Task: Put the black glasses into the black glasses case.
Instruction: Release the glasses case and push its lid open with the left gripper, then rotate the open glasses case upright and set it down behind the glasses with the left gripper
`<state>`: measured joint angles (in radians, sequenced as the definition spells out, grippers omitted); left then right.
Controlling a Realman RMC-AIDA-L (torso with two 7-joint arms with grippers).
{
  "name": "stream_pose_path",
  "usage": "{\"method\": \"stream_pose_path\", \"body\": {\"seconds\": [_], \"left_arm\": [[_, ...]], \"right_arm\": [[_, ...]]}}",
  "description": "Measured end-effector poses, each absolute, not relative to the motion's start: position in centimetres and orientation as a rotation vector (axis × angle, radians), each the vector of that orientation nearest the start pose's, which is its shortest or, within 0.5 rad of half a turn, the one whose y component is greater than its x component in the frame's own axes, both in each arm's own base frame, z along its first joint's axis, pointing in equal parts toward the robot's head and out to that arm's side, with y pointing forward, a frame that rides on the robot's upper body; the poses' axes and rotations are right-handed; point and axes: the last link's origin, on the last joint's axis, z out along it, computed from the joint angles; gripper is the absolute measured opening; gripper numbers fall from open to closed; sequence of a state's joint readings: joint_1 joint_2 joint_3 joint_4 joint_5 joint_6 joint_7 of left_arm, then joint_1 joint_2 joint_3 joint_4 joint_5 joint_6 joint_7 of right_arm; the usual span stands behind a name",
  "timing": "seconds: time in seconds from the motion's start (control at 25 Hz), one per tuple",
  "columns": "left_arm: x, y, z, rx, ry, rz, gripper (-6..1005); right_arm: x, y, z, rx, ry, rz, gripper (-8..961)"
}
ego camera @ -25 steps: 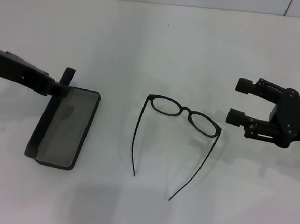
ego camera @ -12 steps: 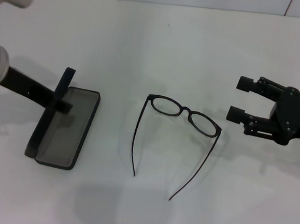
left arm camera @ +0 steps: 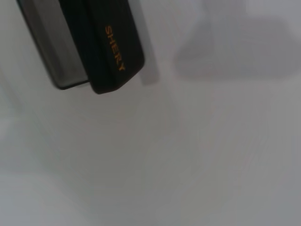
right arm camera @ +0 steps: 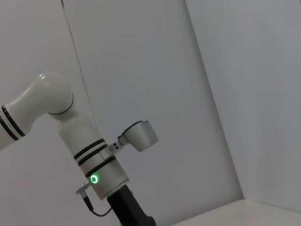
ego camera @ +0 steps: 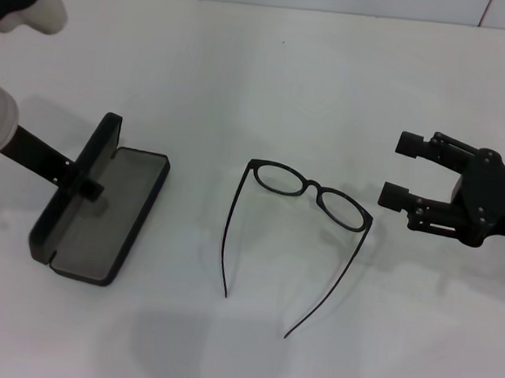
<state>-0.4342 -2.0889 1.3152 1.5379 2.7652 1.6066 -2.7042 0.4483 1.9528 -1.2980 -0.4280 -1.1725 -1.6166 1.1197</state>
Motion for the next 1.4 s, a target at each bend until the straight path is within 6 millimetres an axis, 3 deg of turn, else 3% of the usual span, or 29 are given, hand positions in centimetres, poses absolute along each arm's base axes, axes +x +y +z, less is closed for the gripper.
{"method": "stream_pose_path", "body": {"seconds": [0.2, 0.64, 0.72, 0.88, 1.04, 1.08, 1.4], "left_arm": [[-22.0, 33.2, 3.6, -2.291, -1.095, 0.555, 607], [-20.2, 33.5, 4.1, -2.302, -0.991, 0.515, 238], [-19.7, 33.6, 4.5, -2.303, -0.952, 0.501, 213], [-18.1, 34.6, 4.9, -2.323, -0.777, 0.445, 193], [-16.5, 35.6, 4.0, -2.358, -0.576, 0.402, 183], [-15.2, 36.4, 2.7, -2.382, -0.38, 0.381, 180], [-13.0, 37.7, -1.0, -2.466, -0.035, 0.325, 161]], "right_arm": [[24.8, 30.1, 0.0, -2.653, 0.448, 1.171, 849], [25.1, 29.8, -0.2, -2.646, 0.458, 1.171, 848], [25.1, 29.8, -0.2, -2.645, 0.455, 1.172, 848], [25.0, 29.6, -0.2, -2.657, 0.443, 1.187, 848], [24.6, 28.1, -0.2, -2.77, 0.37, 1.214, 848], [24.5, 27.6, -0.3, -2.816, 0.345, 1.218, 848], [24.5, 25.5, -1.0, -2.958, 0.326, 1.232, 847]]}}
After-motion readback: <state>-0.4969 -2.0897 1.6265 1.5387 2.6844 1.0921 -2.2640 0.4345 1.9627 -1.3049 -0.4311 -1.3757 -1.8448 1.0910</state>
